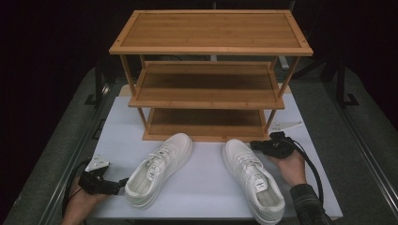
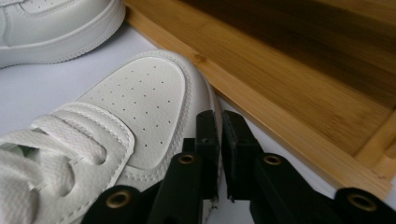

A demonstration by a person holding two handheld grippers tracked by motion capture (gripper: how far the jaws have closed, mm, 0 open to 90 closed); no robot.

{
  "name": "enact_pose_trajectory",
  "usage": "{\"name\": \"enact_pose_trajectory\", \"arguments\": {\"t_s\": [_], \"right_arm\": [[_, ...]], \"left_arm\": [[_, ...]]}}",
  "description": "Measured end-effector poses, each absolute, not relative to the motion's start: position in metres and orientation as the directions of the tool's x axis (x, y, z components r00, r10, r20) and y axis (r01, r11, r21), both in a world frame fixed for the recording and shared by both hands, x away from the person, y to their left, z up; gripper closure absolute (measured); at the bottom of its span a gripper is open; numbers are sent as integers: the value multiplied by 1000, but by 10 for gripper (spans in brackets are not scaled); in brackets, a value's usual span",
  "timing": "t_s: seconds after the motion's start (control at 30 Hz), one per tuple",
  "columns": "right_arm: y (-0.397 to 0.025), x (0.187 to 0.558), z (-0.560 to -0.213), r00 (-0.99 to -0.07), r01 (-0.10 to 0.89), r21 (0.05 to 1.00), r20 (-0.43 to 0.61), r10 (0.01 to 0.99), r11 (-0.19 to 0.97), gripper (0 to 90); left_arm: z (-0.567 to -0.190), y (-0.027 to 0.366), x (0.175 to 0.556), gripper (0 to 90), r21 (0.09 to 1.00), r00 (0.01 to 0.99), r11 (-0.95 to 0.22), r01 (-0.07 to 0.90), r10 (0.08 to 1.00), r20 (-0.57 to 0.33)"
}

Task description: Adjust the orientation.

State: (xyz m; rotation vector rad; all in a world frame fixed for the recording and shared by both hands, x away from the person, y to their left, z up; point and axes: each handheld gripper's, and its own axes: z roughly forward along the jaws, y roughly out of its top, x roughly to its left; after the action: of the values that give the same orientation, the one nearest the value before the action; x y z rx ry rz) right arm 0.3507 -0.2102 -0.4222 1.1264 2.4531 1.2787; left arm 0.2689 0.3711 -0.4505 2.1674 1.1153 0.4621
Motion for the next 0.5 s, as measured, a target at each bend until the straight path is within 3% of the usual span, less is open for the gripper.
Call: {"name": "enact_pose_trajectory", "arguments": {"t_s": [0.17, 0.2, 0.23, 0.27, 0.3, 0.4, 0.5], "right_arm": [[-219, 346, -419, -684, 549, 771, 193, 704, 323, 709], [-224, 342, -417, -664, 558, 774, 201, 720, 298, 642], [-224, 342, -417, -664, 558, 774, 201, 720, 298, 642], [-230, 337, -414, -646, 564, 777, 205, 735, 280, 568], [-230, 337, -414, -646, 564, 777, 205, 735, 280, 568], [-241, 324, -408, -628, 563, 788, 213, 748, 249, 449], [-246, 318, -405, -624, 561, 791, 213, 752, 242, 409]], "left_arm": [[-451, 371, 269, 0, 687, 576, -427, 588, 818, 15], [-451, 371, 269, 0, 687, 577, -428, 587, 817, 16], [-451, 371, 269, 0, 687, 577, -428, 587, 817, 16], [-451, 371, 269, 0, 688, 577, -428, 586, 817, 16], [-451, 371, 269, 0, 687, 576, -428, 587, 817, 17], [-450, 371, 269, 0, 687, 577, -429, 587, 817, 17], [-450, 371, 269, 0, 688, 579, -429, 586, 815, 16]]}}
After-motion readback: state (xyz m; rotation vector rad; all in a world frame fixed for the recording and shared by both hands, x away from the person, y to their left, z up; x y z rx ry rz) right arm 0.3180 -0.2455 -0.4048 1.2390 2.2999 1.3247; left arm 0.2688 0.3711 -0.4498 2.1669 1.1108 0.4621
